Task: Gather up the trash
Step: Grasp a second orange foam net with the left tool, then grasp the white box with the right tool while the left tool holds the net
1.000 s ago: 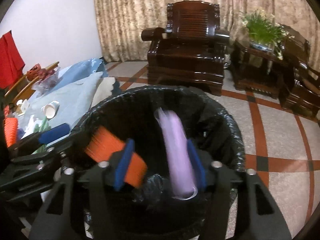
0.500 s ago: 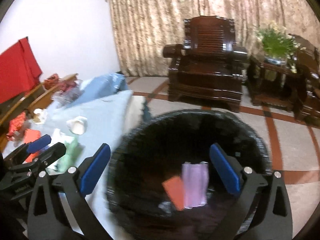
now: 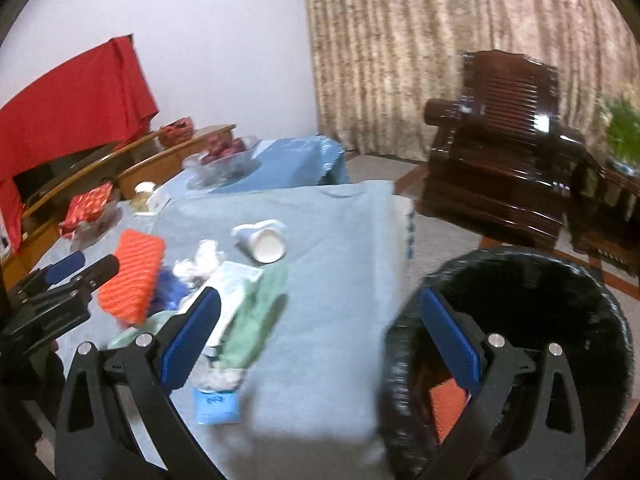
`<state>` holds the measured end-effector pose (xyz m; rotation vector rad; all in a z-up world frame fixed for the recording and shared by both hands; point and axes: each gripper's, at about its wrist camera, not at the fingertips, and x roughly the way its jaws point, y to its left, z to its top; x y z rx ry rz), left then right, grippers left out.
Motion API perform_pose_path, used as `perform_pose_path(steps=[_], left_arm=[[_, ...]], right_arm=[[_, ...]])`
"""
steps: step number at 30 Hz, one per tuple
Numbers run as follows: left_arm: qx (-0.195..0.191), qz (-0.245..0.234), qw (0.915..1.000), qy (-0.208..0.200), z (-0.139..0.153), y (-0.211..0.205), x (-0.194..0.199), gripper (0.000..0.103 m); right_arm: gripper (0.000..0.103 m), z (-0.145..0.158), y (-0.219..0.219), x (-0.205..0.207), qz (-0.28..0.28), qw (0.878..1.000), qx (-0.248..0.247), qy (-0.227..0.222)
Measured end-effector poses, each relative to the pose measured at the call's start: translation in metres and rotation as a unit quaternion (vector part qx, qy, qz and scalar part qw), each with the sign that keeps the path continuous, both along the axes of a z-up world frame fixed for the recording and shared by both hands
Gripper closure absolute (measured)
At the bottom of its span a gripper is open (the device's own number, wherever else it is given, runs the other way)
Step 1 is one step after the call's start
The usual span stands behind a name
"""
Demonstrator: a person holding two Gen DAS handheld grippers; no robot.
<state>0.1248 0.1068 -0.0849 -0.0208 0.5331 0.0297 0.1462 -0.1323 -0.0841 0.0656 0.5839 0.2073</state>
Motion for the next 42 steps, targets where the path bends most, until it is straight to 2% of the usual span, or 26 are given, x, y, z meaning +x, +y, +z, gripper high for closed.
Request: perform_pose_path(steps=[6,11,17,20,21,22,25,28,34,36,38,42], left_arm=[[0.002,0.004,1.0000,0.003,-0.005,0.007,0.006,0.021],[-0.007,0.008,0.9997,0.024,-0.016,0.010,0.018,0.022],[-0.005,0.007,0.9989,0.046,-0.029,0.013,0.027,0.030],[-0.013,0.005,0.9985,0.053,-0.035,0.014,0.029,0.043],[-0.015,0.004,0.9984,0.054,-0.036,0.014,0.029,0.048],[-0.015,0.005,0.9984,0.054,-0.036,0.014,0.029,0.059],[-0.019,0.002,0.9985,0.051,-0.034,0.016,0.028,0.068],[-0.020,0.000,0.9987,0.047,-0.032,0.017,0.027,0.074],[-0.027,-0.002,0.9987,0.043,-0.030,0.020,0.023,0.080],[-0.031,0.001,0.9987,0.041,-0.028,0.022,0.021,0.081],[-0.034,0.004,0.9987,0.039,-0.027,0.026,0.017,0.081],[-0.038,0.013,0.9984,0.041,-0.028,0.033,0.012,0.081]], right_arm=[[0.006,-0.003,0.023,0.005,0.025,1.000,-0.013,0.003],[0.006,-0.007,0.027,0.009,0.027,0.999,-0.017,0.009],[0.006,-0.013,0.028,0.014,0.030,0.999,-0.018,0.018],[0.006,-0.015,0.031,0.017,0.033,0.999,-0.019,0.020],[0.006,-0.016,0.033,0.018,0.034,0.999,-0.020,0.021],[0.006,-0.017,0.034,0.019,0.035,0.999,-0.020,0.022],[0.006,-0.018,0.039,0.023,0.038,0.999,-0.018,0.023],[0.006,-0.019,0.045,0.027,0.042,0.999,-0.014,0.022],[0.007,-0.026,0.067,0.035,0.051,0.998,-0.004,0.028],[0.010,-0.030,0.075,0.035,0.053,0.998,-0.006,0.030],[0.020,-0.035,0.082,0.034,0.062,0.997,-0.005,0.036],[0.027,-0.044,0.098,0.034,0.086,0.995,-0.008,0.050]])
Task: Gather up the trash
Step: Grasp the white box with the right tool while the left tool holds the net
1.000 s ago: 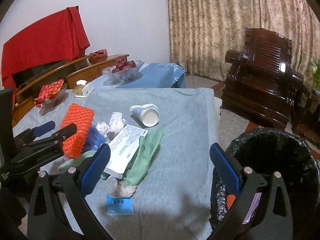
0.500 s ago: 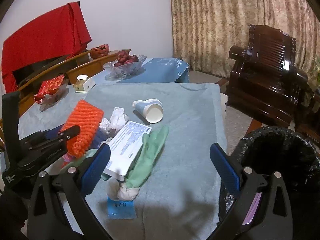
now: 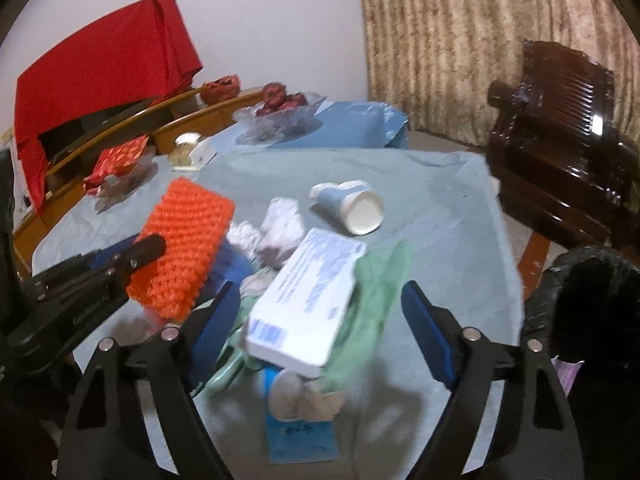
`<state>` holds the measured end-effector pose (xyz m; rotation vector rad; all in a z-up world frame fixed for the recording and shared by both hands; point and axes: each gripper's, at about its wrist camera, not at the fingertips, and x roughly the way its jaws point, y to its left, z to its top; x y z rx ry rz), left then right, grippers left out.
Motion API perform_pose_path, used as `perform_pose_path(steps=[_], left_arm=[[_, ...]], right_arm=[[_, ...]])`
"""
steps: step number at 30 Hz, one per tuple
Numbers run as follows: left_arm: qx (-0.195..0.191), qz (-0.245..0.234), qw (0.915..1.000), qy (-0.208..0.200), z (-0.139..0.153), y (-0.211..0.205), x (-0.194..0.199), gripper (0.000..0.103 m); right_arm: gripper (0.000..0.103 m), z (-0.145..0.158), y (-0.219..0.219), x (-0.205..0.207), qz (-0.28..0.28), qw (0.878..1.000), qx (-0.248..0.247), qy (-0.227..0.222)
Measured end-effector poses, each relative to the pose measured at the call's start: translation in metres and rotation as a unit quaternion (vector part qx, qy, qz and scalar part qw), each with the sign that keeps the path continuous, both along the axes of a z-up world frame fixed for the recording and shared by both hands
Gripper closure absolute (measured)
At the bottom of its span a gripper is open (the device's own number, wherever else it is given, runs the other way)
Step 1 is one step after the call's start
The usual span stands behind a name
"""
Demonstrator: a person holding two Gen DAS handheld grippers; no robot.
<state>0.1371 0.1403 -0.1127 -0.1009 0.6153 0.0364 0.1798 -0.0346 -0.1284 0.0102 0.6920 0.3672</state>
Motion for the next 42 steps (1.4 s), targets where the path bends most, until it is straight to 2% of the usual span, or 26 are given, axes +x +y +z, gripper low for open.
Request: perform_pose_path(steps=[2,10,18,19,20,21,26,35,42], left_arm=[[-0.004,0.005,1.0000,0.001,-0.001,0.004,-0.002,0.081],[-0.015,0.009,0.9998,0.002,-0.006,0.009,-0.003,0.081],[-0.017,0.010,0.9998,0.003,-0.006,0.011,-0.003,0.081],[-0.017,0.010,0.9998,0.002,-0.006,0.011,-0.003,0.081],[-0.018,0.011,0.9998,0.002,-0.006,0.011,-0.003,0.081],[-0.018,0.011,0.9998,0.002,-0.006,0.011,-0.003,0.081],[-0.017,0.009,0.9998,-0.002,-0.002,0.010,-0.004,0.081],[-0.024,0.003,0.9992,-0.033,0.026,0.003,-0.016,0.081],[-0.028,-0.012,0.9985,-0.045,0.041,-0.011,-0.022,0.081]], right_arm=[[0.032,-0.005,0.004,0.001,0.004,1.000,-0.004,0.008],[0.032,-0.025,0.011,0.014,-0.015,0.999,-0.006,0.042],[0.023,-0.036,0.019,0.030,-0.023,0.998,-0.020,0.058],[0.025,-0.036,0.020,0.031,-0.022,0.998,-0.020,0.059],[0.037,-0.037,0.021,0.032,-0.018,0.998,-0.022,0.060],[0.040,-0.037,0.021,0.033,-0.014,0.998,-0.026,0.061],[0.044,-0.024,0.020,0.025,0.007,0.999,-0.024,0.041],[0.047,0.017,0.003,0.008,0.011,1.000,-0.002,0.004],[0.048,0.029,-0.011,-0.006,0.011,1.000,-0.001,-0.004]])
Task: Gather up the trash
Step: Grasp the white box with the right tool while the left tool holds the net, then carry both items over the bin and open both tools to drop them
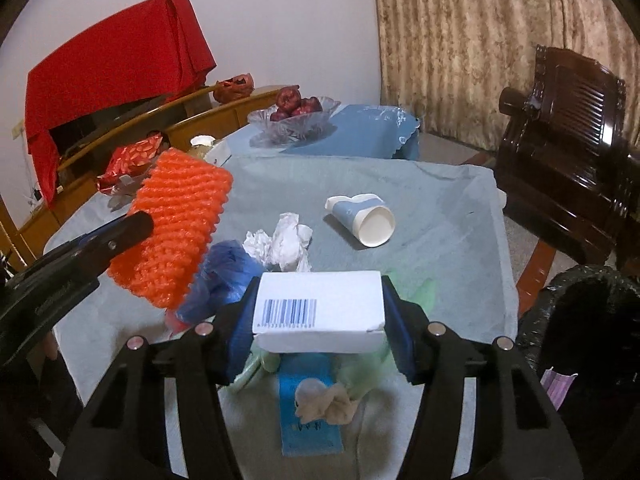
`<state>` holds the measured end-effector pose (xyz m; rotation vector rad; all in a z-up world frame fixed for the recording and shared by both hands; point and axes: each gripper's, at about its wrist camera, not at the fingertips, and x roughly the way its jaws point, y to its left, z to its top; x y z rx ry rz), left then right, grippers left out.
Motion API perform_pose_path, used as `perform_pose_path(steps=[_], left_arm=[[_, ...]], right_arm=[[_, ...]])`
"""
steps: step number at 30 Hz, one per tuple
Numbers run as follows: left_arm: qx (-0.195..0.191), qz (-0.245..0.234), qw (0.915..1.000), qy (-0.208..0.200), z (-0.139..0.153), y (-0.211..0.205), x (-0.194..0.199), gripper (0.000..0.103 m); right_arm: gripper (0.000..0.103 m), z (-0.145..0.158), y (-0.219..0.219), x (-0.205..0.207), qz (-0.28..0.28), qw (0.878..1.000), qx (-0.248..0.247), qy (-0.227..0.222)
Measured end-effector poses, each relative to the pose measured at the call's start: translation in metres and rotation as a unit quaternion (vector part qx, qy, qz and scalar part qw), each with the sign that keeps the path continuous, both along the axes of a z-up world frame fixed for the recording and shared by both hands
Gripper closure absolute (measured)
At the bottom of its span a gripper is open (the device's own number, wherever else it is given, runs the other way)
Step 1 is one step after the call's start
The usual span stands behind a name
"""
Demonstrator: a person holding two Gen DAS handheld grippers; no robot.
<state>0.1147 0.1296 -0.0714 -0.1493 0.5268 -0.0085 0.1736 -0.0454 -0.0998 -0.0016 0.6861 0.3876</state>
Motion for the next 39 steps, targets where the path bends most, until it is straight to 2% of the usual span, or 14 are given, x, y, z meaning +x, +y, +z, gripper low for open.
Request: perform_pose_path(steps=[11,16,22,24,25,29,39], left_arm=[[0.003,-0.013,0.9994,0.033,-0.024,-0.014,-0.003,0.081],[0.000,-0.011,0.9992,0.040,-0.031,-0.010,-0.002,0.081],[-0.002,-0.007,0.9991,0.042,-0.034,-0.005,0.001,0.081],[-0.004,-0.007,0.9990,0.043,-0.034,-0.004,0.002,0.081],[-0.004,-0.008,0.9990,0.044,-0.035,-0.004,0.002,0.081],[-0.004,-0.008,0.9990,0.043,-0.035,-0.004,0.002,0.081],[-0.002,-0.031,0.9995,0.009,-0.007,-0.024,0.000,0.081]], right_arm=[[0.046,-0.039,-0.009,0.001,-0.010,0.998,-0.003,0.069],[0.040,-0.046,-0.006,0.011,-0.016,0.997,-0.005,0.080],[0.039,-0.059,0.006,0.024,-0.011,0.995,-0.032,0.094],[0.048,-0.067,0.012,0.026,-0.006,0.994,-0.051,0.099],[0.049,-0.068,0.012,0.027,-0.003,0.994,-0.054,0.100],[0.050,-0.057,0.012,0.020,0.005,0.996,-0.053,0.075],[0.050,0.019,-0.023,0.002,-0.007,1.000,0.006,0.001]])
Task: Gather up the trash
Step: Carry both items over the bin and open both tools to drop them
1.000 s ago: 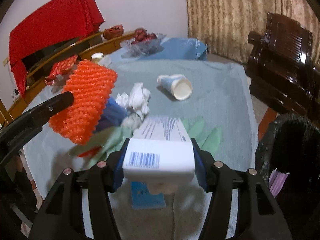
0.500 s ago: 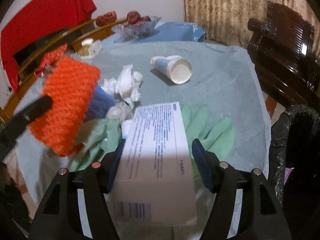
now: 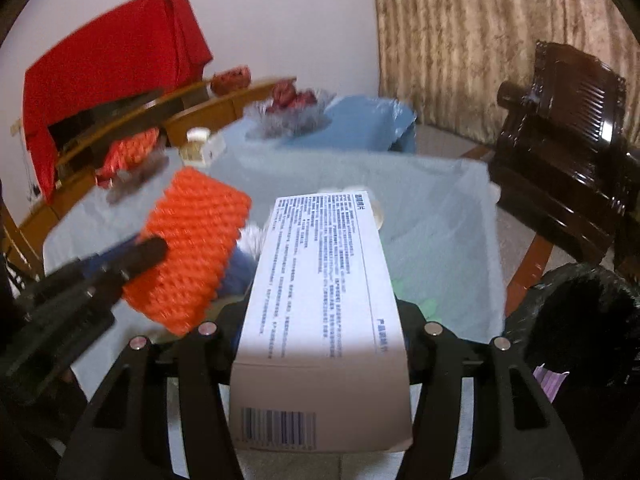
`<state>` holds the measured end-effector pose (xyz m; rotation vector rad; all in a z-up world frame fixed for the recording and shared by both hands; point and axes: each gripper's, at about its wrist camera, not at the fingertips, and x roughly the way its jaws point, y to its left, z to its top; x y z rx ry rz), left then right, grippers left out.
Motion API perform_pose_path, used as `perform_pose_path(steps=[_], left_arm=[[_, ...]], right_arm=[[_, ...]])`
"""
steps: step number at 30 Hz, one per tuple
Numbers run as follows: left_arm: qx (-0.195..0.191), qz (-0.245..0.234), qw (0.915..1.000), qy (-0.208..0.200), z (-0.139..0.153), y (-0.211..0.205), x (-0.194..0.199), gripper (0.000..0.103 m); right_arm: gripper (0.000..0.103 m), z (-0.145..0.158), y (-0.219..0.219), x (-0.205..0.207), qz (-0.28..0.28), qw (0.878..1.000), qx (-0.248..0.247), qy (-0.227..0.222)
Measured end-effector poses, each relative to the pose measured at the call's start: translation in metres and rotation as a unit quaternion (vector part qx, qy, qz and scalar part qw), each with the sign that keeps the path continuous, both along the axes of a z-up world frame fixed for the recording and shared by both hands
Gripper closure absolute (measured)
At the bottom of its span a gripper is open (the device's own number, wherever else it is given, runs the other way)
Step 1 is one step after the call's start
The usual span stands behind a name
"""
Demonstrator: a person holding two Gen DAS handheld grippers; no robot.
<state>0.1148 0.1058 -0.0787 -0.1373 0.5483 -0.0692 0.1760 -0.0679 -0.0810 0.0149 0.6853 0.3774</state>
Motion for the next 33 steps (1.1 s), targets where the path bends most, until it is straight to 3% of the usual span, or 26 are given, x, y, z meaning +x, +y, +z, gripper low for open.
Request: perform_pose_path(steps=[8,13,24,33], left_arm=[[-0.004,-0.052,0.9982,-0.030,0.027,-0.051,0.002,0.081],[-0.010,-0.099,0.9945,-0.031,0.031,-0.096,0.008,0.081],[-0.011,-0.222,0.9748,-0.016,0.010,-0.224,0.016,0.081],[-0.005,-0.272,0.9623,0.006,-0.014,-0.287,0.025,0.081]], right_arm=[[0.050,0.034,-0.062,-0.023,-0.048,0.998,0.009,-0.039],[0.050,0.036,-0.117,-0.040,-0.099,0.994,0.005,-0.047],[0.050,0.002,-0.241,-0.075,-0.234,0.972,-0.023,-0.022],[0.049,-0.037,-0.287,-0.081,-0.290,0.956,-0.037,0.011]])
